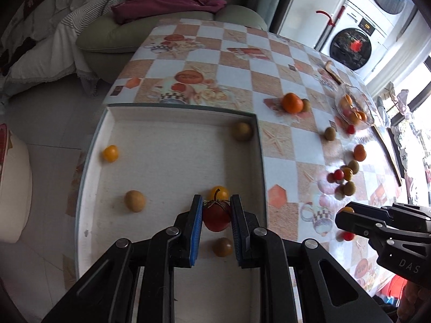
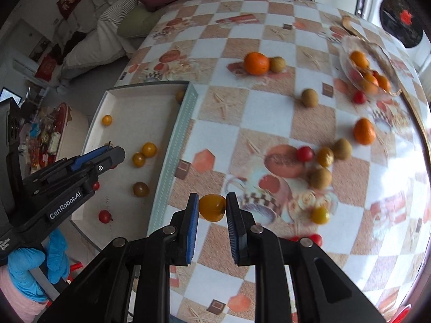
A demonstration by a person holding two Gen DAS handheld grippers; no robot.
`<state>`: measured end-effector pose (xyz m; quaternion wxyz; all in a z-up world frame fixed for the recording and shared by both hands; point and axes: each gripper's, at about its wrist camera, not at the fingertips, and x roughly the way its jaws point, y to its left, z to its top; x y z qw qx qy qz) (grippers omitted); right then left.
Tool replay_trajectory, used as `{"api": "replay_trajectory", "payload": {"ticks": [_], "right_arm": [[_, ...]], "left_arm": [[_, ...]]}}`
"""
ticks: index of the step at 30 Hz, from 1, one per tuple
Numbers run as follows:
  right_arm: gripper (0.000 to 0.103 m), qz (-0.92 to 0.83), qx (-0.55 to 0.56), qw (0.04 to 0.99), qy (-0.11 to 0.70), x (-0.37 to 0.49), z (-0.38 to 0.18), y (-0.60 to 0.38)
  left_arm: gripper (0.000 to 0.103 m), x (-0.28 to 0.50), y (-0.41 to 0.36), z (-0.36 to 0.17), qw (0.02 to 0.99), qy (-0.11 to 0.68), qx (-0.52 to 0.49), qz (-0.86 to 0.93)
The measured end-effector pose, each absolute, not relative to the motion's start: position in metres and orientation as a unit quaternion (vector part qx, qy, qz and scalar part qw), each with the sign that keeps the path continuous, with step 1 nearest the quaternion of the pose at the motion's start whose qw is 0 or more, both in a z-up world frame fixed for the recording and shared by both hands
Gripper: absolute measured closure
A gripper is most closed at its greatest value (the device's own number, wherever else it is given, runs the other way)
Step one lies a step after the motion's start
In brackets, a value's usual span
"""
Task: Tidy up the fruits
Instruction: 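Carry the red and golden tomatoes into the white tray and open both tools, then move both open tools back over the remaining tomatoes on the table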
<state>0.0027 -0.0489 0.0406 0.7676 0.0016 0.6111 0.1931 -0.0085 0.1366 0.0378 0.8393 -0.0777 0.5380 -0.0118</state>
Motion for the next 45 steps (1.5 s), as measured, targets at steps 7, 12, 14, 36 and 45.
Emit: {"api": "replay_trajectory", "payload": {"ticks": [7,12,14,36,45], "right_arm": [[0.081,0.224,-0.007,0.765,0.603,0.026,0.043,-0.014],[0.081,0.236,-0.002,0.760,0.605,0.047,0.037,0.010],[0.081,0.239,0.001,0.757,0.609,0.055,0.033,0.019],[0.081,0.250,-0.025,0.728,0.638,0.095,-0.018,0.070],[0.079,0.251,-0.041,0.718,0.648,0.099,-0.031,0.079]], "left_arm": [[0.082,0.011,0.172,0.032,0.842,0.533,-0.074,0.031],[0.082,0.032,0.186,0.018,0.837,0.541,-0.064,0.047],[0.082,0.037,0.188,0.013,0.836,0.544,-0.060,0.049],[0.081,0.057,0.195,-0.023,0.816,0.574,-0.046,0.047],[0.032,0.053,0.199,-0.013,0.831,0.551,-0.032,0.064]]}}
